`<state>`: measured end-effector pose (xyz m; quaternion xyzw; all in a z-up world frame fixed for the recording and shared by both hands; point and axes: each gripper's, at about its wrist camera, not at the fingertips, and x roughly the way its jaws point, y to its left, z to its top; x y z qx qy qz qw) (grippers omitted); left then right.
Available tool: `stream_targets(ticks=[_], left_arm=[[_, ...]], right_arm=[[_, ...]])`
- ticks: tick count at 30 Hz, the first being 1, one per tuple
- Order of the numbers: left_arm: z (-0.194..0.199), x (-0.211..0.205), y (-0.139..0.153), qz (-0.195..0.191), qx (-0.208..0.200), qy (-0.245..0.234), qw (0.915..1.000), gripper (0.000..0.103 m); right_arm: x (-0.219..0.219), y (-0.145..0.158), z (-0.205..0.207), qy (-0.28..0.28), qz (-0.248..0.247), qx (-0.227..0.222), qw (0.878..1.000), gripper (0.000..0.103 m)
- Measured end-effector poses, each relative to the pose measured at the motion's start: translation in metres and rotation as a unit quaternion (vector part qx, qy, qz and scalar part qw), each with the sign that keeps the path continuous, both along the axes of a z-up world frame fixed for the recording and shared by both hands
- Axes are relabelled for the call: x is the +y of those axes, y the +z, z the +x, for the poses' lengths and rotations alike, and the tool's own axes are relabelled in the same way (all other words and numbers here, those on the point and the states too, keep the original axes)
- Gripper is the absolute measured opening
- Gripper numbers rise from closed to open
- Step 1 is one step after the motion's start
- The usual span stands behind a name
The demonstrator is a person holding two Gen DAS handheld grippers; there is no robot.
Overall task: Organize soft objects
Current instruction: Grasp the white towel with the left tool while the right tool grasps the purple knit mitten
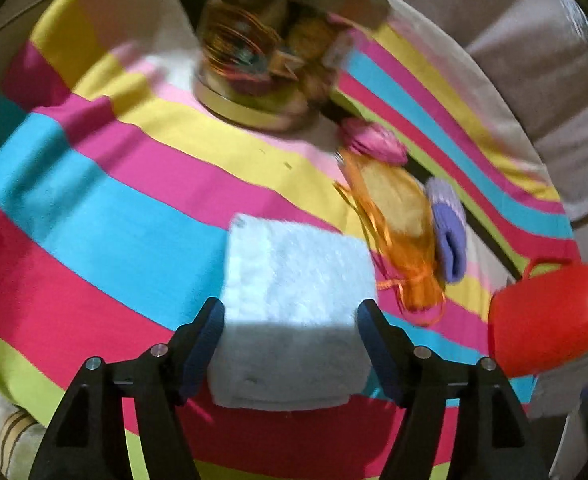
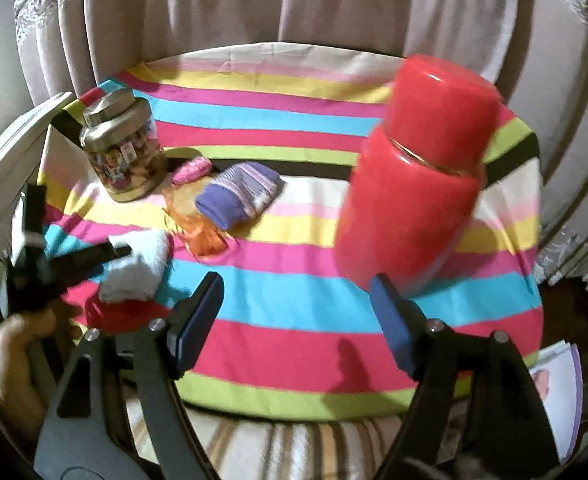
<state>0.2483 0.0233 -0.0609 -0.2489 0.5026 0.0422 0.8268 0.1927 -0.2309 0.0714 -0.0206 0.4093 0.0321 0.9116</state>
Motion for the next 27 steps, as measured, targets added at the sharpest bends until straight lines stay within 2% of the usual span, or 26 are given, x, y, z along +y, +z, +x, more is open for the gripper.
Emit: stream_targets(ticks=[4, 7, 9, 14, 17, 19, 22, 25, 27], left_arm=[[0.002, -0.016, 0.000, 0.029, 0.003, -0.030, 0.9991, 0.083], [0.003, -0.029, 0.000, 0.058, 0.007, -0.048, 0.9971, 0.085], [0.003, -0.035, -0.001, 0.075, 0.009, -0.053, 0.9957, 0.086], [0.000, -0.049, 0.000, 0.123, 0.013, -0.077, 0.9894, 0.084], [-0.002, -0.055, 0.002, 0.142, 0.010, -0.083, 0.9863, 0.067], [-0.003, -0.054, 0.004, 0.142, 0.005, -0.082, 0.9865, 0.050], [-0.005, -0.057, 0.006, 0.135, -0.005, -0.092, 0.9866, 0.033], [-0.005, -0.053, 0.007, 0.124, -0.014, -0.083, 0.9886, 0.027], [-0.009, -0.048, 0.013, 0.120, -0.027, -0.070, 0.9900, 0.027]], right_arm=[[0.011, -0.002, 0.026, -0.005, 0.015, 0.004, 1.000, 0.082], [0.019, -0.007, 0.049, -0.005, 0.039, 0.017, 0.999, 0.084], [0.023, -0.013, 0.067, -0.013, 0.067, 0.031, 0.997, 0.088], [0.025, -0.039, 0.109, -0.048, 0.128, 0.081, 0.987, 0.089], [0.028, -0.052, 0.125, -0.062, 0.138, 0.092, 0.984, 0.089], [0.031, -0.062, 0.135, -0.074, 0.139, 0.097, 0.983, 0.089], [0.034, -0.074, 0.148, -0.076, 0.155, 0.113, 0.979, 0.089], [0.037, -0.083, 0.156, -0.075, 0.162, 0.121, 0.976, 0.089], [0.037, -0.086, 0.160, -0.076, 0.166, 0.122, 0.976, 0.089]])
